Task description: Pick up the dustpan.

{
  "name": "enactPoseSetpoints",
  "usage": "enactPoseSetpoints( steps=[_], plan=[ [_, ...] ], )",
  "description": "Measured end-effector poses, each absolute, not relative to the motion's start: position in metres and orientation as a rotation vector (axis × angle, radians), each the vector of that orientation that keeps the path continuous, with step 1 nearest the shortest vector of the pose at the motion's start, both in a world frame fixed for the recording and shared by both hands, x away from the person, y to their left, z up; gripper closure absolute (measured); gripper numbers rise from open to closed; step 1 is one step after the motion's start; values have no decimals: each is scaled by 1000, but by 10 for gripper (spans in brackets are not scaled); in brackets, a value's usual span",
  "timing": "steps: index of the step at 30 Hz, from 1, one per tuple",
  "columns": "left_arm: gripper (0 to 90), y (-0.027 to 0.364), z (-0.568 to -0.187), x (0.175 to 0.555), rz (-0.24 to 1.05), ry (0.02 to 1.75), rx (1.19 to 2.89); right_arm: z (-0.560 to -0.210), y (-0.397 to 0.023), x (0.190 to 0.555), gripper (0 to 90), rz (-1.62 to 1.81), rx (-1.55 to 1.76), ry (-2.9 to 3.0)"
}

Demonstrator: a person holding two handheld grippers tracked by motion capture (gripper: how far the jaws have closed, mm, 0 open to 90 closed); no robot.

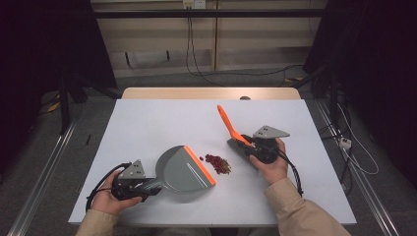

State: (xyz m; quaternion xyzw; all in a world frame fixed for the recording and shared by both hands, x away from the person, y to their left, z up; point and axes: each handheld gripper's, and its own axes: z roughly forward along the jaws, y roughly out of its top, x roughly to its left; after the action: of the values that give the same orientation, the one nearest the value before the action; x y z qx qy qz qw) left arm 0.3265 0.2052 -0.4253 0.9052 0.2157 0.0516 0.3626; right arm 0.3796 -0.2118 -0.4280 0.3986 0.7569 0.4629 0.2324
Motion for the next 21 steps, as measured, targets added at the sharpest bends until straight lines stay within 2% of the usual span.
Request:
enactPoseSetpoints(
  steps=[14, 21],
  plan=[
    [624, 198, -425, 328, 121, 526, 2344, -433, -209, 369, 662, 1204, 1075, 2110],
    [624, 194, -424, 329, 113, 524, 2350, -434, -212, 364, 710, 1175, 1105, 2127]
  ],
)
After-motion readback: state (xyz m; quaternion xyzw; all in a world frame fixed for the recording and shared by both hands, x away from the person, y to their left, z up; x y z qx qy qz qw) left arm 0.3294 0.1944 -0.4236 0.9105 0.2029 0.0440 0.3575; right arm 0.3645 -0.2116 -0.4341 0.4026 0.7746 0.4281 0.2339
